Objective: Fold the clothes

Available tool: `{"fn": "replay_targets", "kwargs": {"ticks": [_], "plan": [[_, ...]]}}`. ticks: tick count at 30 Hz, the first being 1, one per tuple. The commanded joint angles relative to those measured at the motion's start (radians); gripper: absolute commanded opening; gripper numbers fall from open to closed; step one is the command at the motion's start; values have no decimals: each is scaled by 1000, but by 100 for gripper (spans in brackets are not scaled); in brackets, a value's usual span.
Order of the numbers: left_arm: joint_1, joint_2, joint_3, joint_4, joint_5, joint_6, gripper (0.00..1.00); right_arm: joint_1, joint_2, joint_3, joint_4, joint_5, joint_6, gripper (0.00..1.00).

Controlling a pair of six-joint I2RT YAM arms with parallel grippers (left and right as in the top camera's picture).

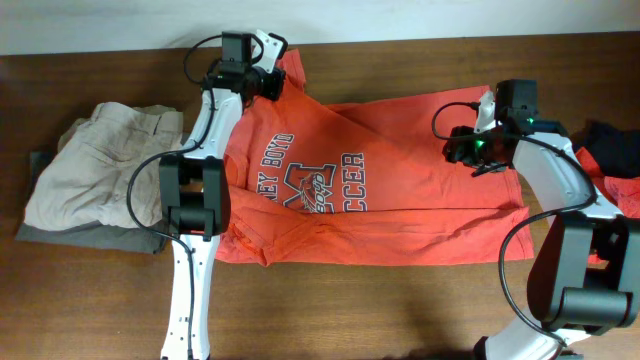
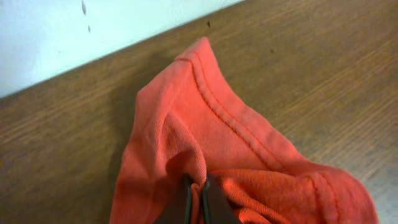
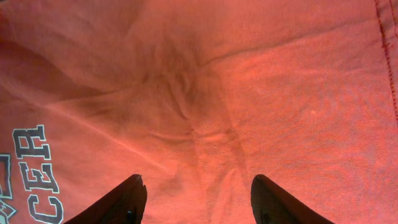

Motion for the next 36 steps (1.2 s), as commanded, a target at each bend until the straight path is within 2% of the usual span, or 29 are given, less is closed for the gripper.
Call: {"fn": "replay_targets", "kwargs": {"ticks": [1,9,19,27,36], "plan": [[7,7,104,-56,-6,5,3,2,-18,16,-1,-10,4,59],[6,7,318,-293,-6,5,2,2,-18,16,2,-10,4,57],[4,7,385,-614,-7,5,2,3,-18,16,10,-10,5,56],[4,7,388,-673,-6,8,3,3,-18,16,10,-10,5,57],[-16,7,389,-530,23,33,4,6,-18,16,49,-129,-53,57]]}}
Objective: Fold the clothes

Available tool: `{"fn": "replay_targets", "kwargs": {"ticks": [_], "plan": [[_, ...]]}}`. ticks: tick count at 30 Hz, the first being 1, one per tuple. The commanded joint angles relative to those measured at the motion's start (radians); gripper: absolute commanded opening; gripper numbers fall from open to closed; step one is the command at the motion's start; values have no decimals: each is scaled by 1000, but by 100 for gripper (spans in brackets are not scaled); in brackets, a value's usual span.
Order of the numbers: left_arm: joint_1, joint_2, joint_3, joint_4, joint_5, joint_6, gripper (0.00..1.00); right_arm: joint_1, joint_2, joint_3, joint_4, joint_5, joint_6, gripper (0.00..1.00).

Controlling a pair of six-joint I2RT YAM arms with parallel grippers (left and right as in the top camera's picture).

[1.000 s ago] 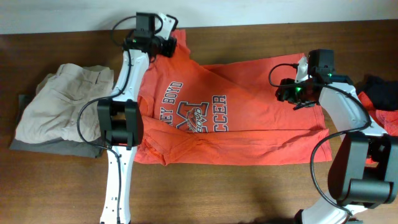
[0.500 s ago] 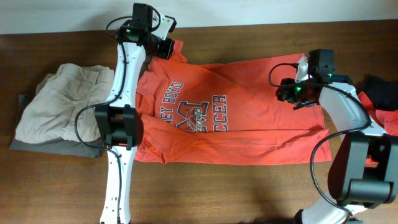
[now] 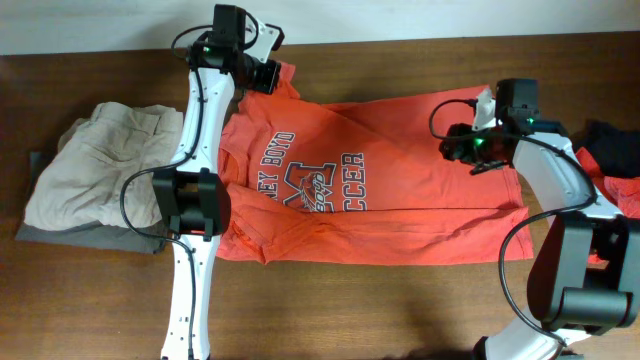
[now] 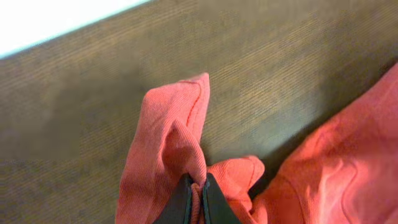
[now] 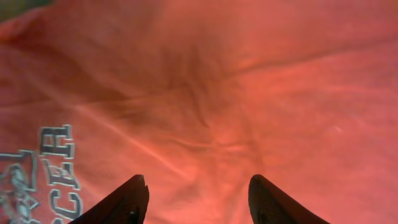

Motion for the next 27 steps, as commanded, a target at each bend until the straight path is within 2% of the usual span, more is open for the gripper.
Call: {"fn": "replay_targets", "kwargs": {"ticks": [1,10,13,15,18,23,27], "plan": [[-14,4,31,44,22,39,4,6,-18,16,22,-62,-36,57],[-18,4,42,112,97,57,4,-5,10,16,178,28,-2,58],[-18,4,42,107,97,57,4,-28,27,16,261,72,-1,61],[-18,4,42,101,97,57,5,-58,43,18,316,100,-1,68],[-18,4,42,95,97,56,7,-114,83,41,356,84,-2,73],[-18,4,42,93,97,56,8,-191,217,155,357,-35,-11,73],[-18,4,42,83,97,56,9,-198,321,251,358,-48,-39,73]]}}
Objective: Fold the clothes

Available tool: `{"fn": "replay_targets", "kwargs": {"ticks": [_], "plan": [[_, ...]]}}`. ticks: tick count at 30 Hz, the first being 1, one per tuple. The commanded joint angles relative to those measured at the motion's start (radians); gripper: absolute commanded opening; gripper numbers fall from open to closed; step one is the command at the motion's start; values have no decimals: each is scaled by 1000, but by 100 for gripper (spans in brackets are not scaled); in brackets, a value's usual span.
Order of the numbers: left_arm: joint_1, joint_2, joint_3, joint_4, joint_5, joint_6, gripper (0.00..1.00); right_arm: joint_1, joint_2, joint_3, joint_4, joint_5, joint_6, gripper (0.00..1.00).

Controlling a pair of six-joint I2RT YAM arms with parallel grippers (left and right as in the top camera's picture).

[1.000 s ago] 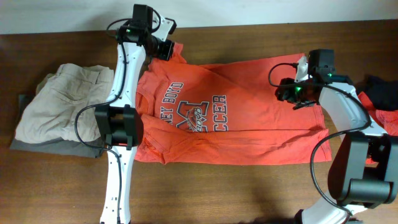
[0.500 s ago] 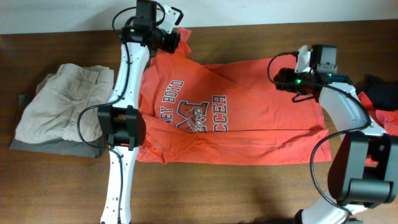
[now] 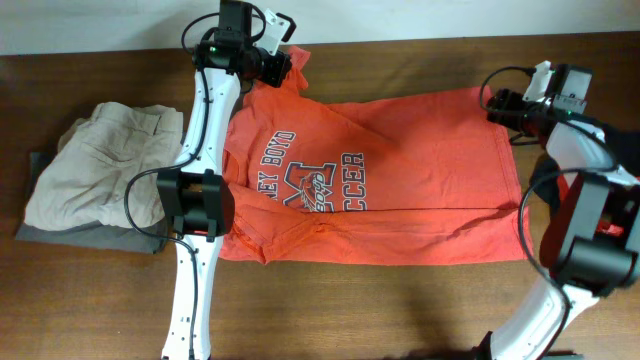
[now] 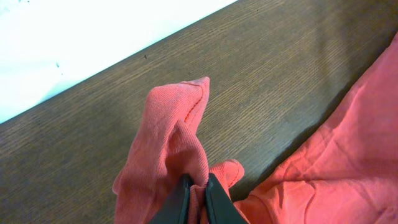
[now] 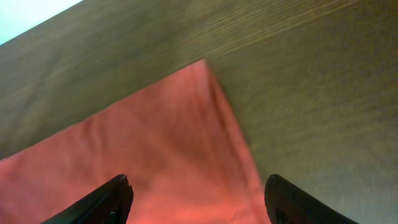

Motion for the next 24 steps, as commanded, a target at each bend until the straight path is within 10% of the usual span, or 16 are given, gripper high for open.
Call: {"fn": "replay_targets", "kwargs": {"ticks": [1,24], "plan": [[2,4,29,-11,21,15,9,10,90,93,2,-44,-37,73],[2,4,29,-32,20,15,9,24,274,201,58,-127,-45,63]]}}
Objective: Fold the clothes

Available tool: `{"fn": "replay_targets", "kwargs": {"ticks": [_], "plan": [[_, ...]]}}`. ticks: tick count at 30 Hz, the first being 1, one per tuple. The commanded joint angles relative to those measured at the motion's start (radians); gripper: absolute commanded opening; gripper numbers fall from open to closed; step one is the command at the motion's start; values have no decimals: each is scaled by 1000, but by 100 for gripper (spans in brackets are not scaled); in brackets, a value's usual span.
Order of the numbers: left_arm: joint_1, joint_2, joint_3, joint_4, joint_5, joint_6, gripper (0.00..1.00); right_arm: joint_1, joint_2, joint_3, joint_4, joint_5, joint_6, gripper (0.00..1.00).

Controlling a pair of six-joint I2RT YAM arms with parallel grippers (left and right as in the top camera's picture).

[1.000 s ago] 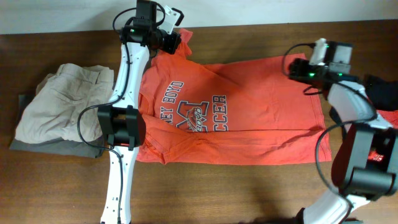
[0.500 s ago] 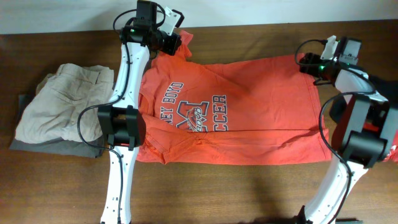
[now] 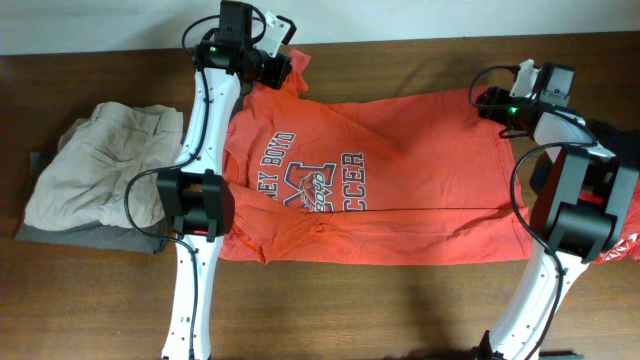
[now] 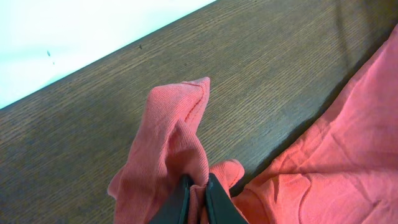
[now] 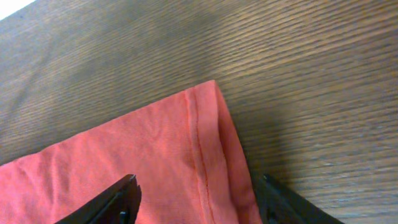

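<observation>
An orange T-shirt [image 3: 400, 180] with a grey and white print lies spread across the wooden table [image 3: 400, 300]. My left gripper [image 4: 196, 194] is shut on a bunched sleeve [image 4: 171, 134] of the shirt at the table's far edge, holding it lifted; the overhead view shows this gripper [image 3: 283, 68] at the shirt's upper left. My right gripper [image 5: 202, 205] is open, its fingers [image 5: 118, 199] straddling the shirt's hemmed far-right corner [image 5: 205, 124]; from overhead this gripper [image 3: 492, 103] sits at that corner.
A stack of beige and olive folded clothes [image 3: 95, 175] lies at the left. More dark and orange garments [image 3: 615, 150] sit at the right edge. A white wall [image 4: 74, 31] borders the table's far side.
My right gripper has come in closer to the shirt's far-right corner, which now lies between its open fingers. My left gripper still holds the sleeve in nearly the same place.
My left gripper held the sleeve, shut, at the shirt's upper left through every moment, shifting slightly along the far edge. My right gripper hovered open over the shirt's right body at first, then was at the far-right corner, and now straddles that corner.
</observation>
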Motion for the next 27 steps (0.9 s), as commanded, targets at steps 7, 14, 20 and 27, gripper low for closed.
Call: {"fn": "replay_targets", "kwargs": {"ticks": [7,14,20,27], "plan": [[0,4,29,-24,18,16,9,8,24,25,10,-111,-11,43],[3,4,29,-39,11,16,9,-11,-19,44,-20,-194,-11,24],[3,1,29,-51,11,15,9,-20,-138,46,-143,-195,-15,18],[5,-26,29,-84,11,16,9,-19,-251,46,-265,-122,-40,20]]}}
